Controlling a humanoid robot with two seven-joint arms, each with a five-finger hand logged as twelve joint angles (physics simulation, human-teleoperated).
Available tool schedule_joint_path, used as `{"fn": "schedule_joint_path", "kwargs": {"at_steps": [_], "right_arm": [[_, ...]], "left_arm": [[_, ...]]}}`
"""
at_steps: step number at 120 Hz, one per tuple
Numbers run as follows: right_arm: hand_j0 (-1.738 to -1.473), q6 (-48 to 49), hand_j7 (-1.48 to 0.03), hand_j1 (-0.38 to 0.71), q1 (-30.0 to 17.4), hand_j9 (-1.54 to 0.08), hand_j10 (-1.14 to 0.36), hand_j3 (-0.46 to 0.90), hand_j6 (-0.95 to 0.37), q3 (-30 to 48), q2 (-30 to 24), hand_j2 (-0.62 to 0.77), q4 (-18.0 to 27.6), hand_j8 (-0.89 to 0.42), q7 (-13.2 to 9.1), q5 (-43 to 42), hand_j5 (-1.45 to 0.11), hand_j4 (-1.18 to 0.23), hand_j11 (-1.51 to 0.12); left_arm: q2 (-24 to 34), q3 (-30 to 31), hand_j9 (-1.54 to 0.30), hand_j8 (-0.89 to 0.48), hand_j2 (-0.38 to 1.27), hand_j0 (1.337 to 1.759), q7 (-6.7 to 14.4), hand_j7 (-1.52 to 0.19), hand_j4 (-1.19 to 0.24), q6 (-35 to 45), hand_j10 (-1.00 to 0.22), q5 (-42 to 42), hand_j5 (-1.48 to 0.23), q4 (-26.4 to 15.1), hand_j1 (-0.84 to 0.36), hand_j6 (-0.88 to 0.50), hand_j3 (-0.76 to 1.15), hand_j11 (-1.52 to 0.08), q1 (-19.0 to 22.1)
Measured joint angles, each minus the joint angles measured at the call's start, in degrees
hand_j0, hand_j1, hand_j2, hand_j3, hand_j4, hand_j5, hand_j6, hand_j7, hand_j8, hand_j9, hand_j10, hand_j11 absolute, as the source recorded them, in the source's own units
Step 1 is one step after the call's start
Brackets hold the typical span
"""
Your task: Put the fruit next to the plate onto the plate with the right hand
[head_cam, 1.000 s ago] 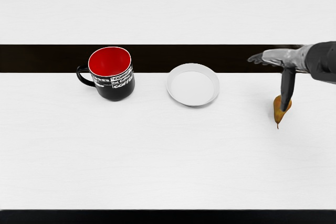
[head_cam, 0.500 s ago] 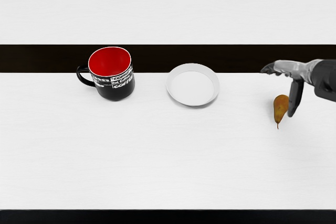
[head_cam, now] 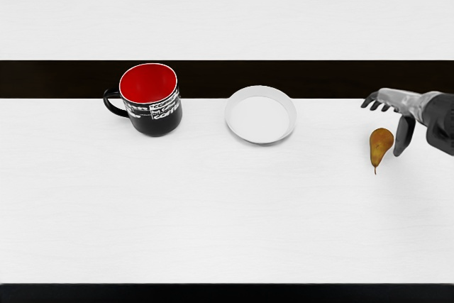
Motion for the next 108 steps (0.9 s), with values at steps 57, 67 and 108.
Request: {"fn": "schedule_joint_path", "kwargs": {"at_steps": [57, 67, 108], "right_arm": [[-1.658, -3.5, -0.36, -0.02, -4.5, -0.36, -0.28, 0.0, -0.29, 0.0, 1.9, -0.05, 0.0, -0.29, 0.0, -5.1, -0.36, -0.29, -0.36], [-1.658, -3.8, -0.37, -0.01, -5.0, -0.37, -0.29, 0.0, -0.29, 0.0, 2.0, -0.05, 0.0, -0.29, 0.0, -5.6, -0.37, -0.29, -0.37], [-1.658, -4.6, -0.38, 0.0, -6.2, -0.38, -0.3, 0.0, -0.3, 0.0, 2.4, -0.05, -0.6, -0.3, 0.0, -7.1, -0.38, -0.3, -0.38]], "left_arm": [[0.0, 0.0, 0.0, 0.0, 0.0, 1.658, 0.0, 0.0, 0.0, 0.0, 0.0, 0.0, 0.0, 0.0, 0.35, 0.0, 0.0, 0.0, 0.4], [0.0, 0.0, 0.0, 0.0, 0.0, 1.658, 0.0, 0.0, 0.0, 0.0, 0.0, 0.0, 0.0, 0.0, 0.35, 0.0, 0.0, 0.0, 0.4], [0.0, 0.0, 0.0, 0.0, 0.0, 1.658, 0.0, 0.0, 0.0, 0.0, 0.0, 0.0, 0.0, -0.3, 0.35, 0.0, 0.0, 0.0, 0.4]]}}
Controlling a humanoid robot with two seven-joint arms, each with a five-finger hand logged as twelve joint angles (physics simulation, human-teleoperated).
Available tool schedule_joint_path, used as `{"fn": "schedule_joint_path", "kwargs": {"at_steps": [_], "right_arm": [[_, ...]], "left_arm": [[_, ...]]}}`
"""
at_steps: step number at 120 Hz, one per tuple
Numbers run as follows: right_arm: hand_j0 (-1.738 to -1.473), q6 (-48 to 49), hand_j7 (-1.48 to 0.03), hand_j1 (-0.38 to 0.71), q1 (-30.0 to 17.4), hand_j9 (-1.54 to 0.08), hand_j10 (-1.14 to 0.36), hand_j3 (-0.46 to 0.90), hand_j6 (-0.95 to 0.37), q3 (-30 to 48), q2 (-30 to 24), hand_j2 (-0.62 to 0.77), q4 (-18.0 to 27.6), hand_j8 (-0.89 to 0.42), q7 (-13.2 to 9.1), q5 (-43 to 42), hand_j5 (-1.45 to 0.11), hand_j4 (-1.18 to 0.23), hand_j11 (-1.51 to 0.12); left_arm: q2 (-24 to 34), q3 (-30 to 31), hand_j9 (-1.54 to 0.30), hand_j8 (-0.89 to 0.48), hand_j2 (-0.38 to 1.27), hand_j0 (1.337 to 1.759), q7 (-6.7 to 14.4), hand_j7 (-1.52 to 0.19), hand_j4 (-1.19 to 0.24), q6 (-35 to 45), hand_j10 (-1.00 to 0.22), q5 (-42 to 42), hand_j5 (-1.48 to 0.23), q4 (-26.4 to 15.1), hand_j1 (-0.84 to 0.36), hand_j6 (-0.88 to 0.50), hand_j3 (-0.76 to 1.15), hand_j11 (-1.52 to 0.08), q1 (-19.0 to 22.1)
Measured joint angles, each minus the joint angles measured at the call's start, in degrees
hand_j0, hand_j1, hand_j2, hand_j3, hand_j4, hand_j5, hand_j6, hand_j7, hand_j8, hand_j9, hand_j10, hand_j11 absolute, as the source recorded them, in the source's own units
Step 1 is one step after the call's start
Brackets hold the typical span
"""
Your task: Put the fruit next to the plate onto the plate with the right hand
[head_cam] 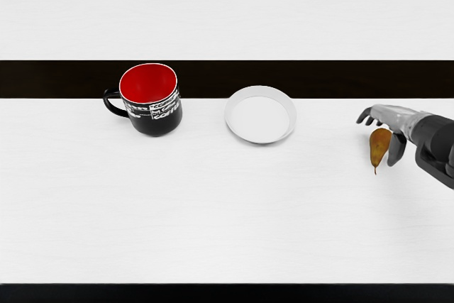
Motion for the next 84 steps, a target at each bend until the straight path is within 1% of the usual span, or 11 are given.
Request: {"fn": "schedule_joint_path", "kwargs": {"at_steps": [49, 84], "right_arm": [[-1.658, -0.6, -0.38, 0.0, -1.2, -0.38, -0.3, 0.0, -0.3, 0.0, 2.4, -0.05, -2.7, -0.3, 0.0, -1.1, -0.38, -0.3, -0.38], [-1.658, -0.9, -0.39, 0.01, -1.7, -0.39, -0.31, 0.0, -0.31, 0.0, 2.8, -0.06, -3.3, -0.31, 0.0, -1.5, -0.39, -0.31, -0.39]], "left_arm": [[0.0, 0.0, 0.0, 0.0, 0.0, 1.658, 0.0, 0.0, 0.0, 0.0, 0.0, 0.0, 0.0, -0.3, 0.35, 0.0, 0.0, 0.0, 0.0], [0.0, 0.0, 0.0, 0.0, 0.0, 1.658, 0.0, 0.0, 0.0, 0.0, 0.0, 0.0, 0.0, -0.3, 0.35, 0.0, 0.0, 0.0, 0.0]]}}
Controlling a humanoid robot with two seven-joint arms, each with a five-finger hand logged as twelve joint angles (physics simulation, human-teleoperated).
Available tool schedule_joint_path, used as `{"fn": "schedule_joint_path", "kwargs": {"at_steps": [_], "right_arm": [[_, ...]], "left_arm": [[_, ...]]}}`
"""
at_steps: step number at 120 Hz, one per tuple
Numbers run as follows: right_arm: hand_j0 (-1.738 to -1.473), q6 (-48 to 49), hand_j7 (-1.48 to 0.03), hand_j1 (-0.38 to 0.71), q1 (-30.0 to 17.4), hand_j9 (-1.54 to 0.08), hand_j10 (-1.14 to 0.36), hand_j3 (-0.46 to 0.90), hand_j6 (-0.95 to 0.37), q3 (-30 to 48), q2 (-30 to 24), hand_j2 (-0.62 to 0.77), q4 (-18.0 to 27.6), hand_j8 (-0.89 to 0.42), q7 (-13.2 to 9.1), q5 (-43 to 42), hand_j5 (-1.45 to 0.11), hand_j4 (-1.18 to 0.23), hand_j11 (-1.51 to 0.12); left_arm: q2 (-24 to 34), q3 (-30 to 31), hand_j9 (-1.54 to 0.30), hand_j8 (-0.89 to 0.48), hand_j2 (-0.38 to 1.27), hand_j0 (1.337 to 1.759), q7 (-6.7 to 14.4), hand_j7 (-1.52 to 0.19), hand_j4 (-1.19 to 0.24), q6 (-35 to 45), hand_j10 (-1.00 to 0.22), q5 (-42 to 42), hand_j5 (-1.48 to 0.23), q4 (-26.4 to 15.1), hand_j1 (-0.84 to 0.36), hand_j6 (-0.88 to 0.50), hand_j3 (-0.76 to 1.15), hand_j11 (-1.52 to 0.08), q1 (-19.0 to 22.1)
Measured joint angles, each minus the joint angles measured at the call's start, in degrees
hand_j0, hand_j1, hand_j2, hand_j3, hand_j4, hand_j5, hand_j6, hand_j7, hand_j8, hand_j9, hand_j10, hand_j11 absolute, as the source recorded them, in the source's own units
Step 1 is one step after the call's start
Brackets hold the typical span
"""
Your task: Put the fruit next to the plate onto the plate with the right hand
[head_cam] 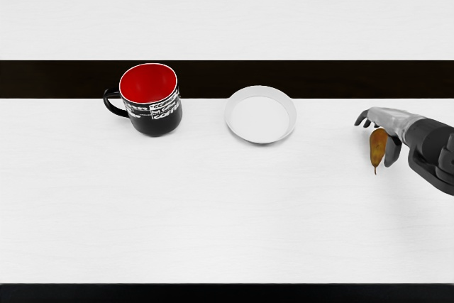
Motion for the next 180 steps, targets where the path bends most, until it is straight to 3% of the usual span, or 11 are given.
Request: {"fn": "schedule_joint_path", "kwargs": {"at_steps": [98, 180], "right_arm": [[-1.658, -0.2, -0.47, 0.08, -0.5, -0.47, -0.37, 0.0, -0.37, 0.0, 0.7, -0.06, -0.8, -0.38, 0.0, -1.0, -0.46, -0.38, -0.47], [-1.658, -0.6, -0.53, 0.13, -1.0, -0.54, -0.41, 0.0, -0.42, 0.1, 1.2, -0.03, -1.6, -0.37, 0.0, -1.6, -0.54, -0.42, -0.54]], "left_arm": [[0.0, 0.0, 0.0, 0.0, 0.0, 1.658, 0.0, 0.0, 0.0, 0.0, 0.0, 0.0, 0.0, -0.1, 0.35, 0.0, 0.0, 0.0, 0.0], [0.0, 0.0, 0.0, 0.0, 0.0, 1.658, 0.0, 0.0, 0.0, 0.0, 0.0, 0.0, 0.0, -0.3, 0.35, 0.0, 0.0, 0.0, 0.0]]}}
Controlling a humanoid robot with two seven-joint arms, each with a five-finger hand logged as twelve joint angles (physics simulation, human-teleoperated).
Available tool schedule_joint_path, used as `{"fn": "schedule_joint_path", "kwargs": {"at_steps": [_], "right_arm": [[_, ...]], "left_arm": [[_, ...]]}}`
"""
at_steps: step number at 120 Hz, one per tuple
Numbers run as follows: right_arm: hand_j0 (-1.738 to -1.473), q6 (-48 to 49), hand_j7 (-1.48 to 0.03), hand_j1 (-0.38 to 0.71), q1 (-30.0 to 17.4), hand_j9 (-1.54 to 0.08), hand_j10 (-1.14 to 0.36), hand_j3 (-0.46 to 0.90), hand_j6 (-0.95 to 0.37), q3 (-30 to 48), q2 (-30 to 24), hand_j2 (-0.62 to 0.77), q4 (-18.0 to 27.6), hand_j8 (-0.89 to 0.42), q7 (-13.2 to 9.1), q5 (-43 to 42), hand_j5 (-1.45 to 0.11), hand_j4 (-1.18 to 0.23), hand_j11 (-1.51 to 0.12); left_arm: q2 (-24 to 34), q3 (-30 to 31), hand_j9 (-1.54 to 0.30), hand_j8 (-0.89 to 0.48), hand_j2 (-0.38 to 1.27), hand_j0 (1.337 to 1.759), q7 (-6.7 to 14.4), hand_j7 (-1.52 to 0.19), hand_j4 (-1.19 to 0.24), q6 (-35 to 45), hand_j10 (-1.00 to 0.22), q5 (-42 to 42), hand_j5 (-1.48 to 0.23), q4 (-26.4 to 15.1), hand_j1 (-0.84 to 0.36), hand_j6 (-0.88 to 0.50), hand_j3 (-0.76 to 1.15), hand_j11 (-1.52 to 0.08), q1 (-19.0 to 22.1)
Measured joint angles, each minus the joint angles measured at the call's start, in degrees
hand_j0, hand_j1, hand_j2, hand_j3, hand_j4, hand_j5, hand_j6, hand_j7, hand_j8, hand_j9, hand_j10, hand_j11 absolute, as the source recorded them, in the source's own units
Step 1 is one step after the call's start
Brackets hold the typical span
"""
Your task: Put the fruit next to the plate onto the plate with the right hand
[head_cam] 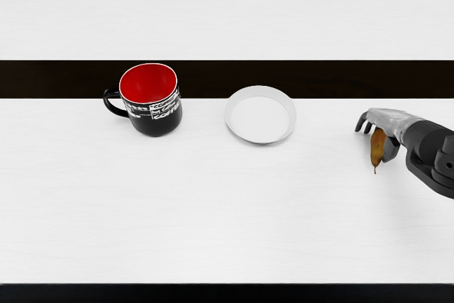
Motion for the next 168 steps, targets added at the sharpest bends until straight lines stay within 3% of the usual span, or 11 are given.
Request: {"fn": "schedule_joint_path", "kwargs": {"at_steps": [84, 145, 168], "right_arm": [[-1.658, -0.3, -0.62, 0.18, -0.1, -0.63, -0.43, 0.0, -0.48, 0.0, 0.0, 0.11, 0.0, -0.36, 0.0, -0.7, -0.63, -0.47, -0.63], [-1.658, -1.3, -0.77, 0.26, -0.1, -0.78, -0.5, 0.0, -0.6, 0.0, 0.1, 0.4, -0.1, -0.41, 0.0, -0.9, -0.77, -0.6, -0.78], [-1.658, -1.4, -0.81, 0.26, -0.1, -0.82, -0.53, 0.0, -0.62, -0.1, 0.1, 0.45, -0.1, -0.44, 0.0, -0.9, -0.8, -0.63, -0.82]], "left_arm": [[0.0, 0.0, 0.0, 0.0, 0.0, 1.658, 0.0, 0.0, 0.0, 0.0, 0.0, 0.0, 0.0, -0.5, 0.35, 0.0, 0.0, 0.0, 0.0], [0.0, 0.0, 0.0, 0.0, 0.0, 1.658, 0.0, 0.0, 0.0, 0.0, 0.0, 0.0, 0.0, -0.9, 0.35, 0.0, 0.0, 0.0, 0.0], [0.0, 0.0, 0.0, 0.0, 0.0, 1.658, 0.0, 0.0, 0.0, 0.0, 0.0, 0.0, 0.0, -1.0, 0.35, 0.0, 0.0, 0.0, 0.0]]}}
